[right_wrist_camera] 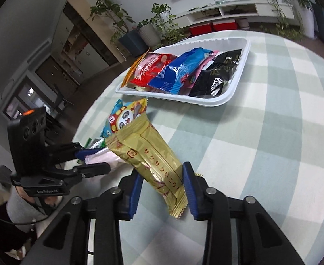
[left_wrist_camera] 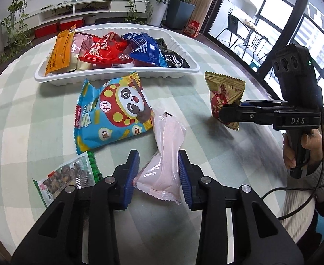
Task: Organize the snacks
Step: 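Grasp the pink bag with left tool while right tool grasps gold wrapper, then place the pink bag and gold wrapper into the tray and release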
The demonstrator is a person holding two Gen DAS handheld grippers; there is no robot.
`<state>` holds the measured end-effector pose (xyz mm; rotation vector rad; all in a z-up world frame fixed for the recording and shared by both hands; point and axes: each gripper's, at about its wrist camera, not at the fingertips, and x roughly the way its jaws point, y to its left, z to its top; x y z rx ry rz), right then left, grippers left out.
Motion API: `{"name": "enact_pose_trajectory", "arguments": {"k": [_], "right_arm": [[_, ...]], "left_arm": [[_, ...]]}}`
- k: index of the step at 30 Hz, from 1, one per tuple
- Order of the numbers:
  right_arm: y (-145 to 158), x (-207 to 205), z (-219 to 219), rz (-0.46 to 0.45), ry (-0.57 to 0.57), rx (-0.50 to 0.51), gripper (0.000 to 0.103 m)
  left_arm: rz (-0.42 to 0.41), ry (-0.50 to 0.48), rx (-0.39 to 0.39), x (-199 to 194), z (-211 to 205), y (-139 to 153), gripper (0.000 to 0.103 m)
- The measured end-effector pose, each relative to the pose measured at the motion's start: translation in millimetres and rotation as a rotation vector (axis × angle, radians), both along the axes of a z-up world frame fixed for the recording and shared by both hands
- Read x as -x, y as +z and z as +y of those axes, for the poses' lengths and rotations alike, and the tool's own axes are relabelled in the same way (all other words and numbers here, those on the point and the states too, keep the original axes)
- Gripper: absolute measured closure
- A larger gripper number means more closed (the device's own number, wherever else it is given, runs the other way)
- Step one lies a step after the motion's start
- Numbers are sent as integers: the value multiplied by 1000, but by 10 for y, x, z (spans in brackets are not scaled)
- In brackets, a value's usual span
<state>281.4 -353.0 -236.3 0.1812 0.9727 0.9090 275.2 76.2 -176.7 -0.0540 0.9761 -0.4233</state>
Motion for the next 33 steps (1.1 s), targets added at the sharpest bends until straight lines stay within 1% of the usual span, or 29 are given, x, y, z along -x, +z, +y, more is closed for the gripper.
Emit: {"name": "enact_pose_trajectory", "arguments": {"k": [2, 3, 6, 11, 15, 18, 24, 30, 33], "right_arm": [[11, -6, -35, 22, -13, -33, 65], [19, -17, -50, 38, -14, -59, 65], [14, -18, -101, 78, -29, -118, 65], [-36, -8, -174, 132, -49, -179, 65], [-67, -20, -238, 182, -68, -250, 65], [-97, -34, -281, 228, -76, -314, 65], [-146, -66, -316, 297, -82, -409, 65], [-73, -132, -286, 323, -86, -490, 65], [7, -236, -259, 319, -87, -511, 65]], "left_arm": [[2, -6, 15, 16, 3, 18, 88], [3, -4, 19, 21, 5, 23, 88], [3, 0, 19, 35, 13, 30, 88], [2, 3, 31, 63, 13, 54, 88], [-2, 0, 42, 78, 6, 78, 88], [-5, 6, 67, 88, 34, 108, 88], [-26, 26, 114, 118, 126, 230, 88], [-50, 48, 160, 107, 250, 390, 88], [-66, 60, 171, 72, 315, 476, 88]]}}
